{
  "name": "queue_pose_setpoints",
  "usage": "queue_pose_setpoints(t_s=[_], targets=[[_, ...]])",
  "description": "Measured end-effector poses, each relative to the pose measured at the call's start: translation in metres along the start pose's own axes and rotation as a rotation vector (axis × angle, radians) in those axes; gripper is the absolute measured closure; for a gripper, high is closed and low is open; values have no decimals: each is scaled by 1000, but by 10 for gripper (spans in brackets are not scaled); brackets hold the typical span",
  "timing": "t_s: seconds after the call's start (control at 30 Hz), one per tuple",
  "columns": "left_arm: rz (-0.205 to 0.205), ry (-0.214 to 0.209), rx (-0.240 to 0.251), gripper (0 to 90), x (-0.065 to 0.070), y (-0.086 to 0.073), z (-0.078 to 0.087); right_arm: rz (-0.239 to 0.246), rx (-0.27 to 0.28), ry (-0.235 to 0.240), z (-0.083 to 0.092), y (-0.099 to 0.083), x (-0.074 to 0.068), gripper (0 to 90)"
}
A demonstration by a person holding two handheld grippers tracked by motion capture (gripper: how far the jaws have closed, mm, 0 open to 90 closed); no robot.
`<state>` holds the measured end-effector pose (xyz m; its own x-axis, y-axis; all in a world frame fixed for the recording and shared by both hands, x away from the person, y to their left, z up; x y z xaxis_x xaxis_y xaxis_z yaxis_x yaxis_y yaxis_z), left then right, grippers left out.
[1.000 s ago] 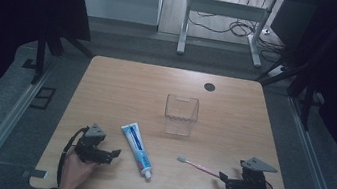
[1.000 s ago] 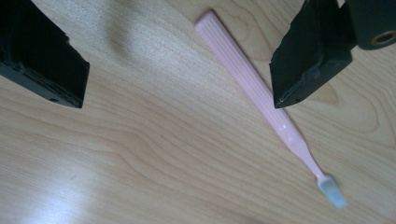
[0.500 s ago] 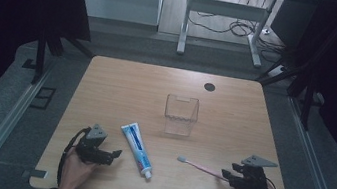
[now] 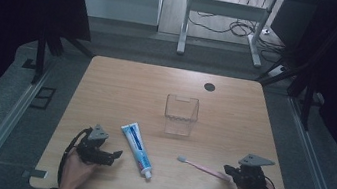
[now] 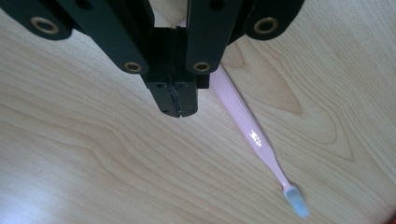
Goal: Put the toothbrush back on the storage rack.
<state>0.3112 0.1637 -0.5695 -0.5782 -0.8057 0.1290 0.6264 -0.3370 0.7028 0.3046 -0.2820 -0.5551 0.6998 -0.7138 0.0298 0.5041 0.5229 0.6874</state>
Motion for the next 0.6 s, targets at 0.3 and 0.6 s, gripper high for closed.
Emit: queue_pose_setpoints(t_s=[0.3, 0.6], targets=[[-9, 3, -9, 130, 1, -1, -1, 3, -51, 9, -7, -8, -1, 900], [-17, 7, -19, 130, 1, -1, -2, 24, -66, 40, -6, -11, -10, 900]])
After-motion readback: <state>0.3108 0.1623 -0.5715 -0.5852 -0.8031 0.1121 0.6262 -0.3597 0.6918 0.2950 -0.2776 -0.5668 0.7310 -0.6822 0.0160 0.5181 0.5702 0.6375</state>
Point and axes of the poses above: each handheld gripper's, and its own axes: z roughly backward along the jaws, y roughly out of its top, x roughly to its right, the point moved 6 cm from there along -z, roughly forward along the jaws, and after that the axes turned 5 degrees about z, right-handed, at the moved point
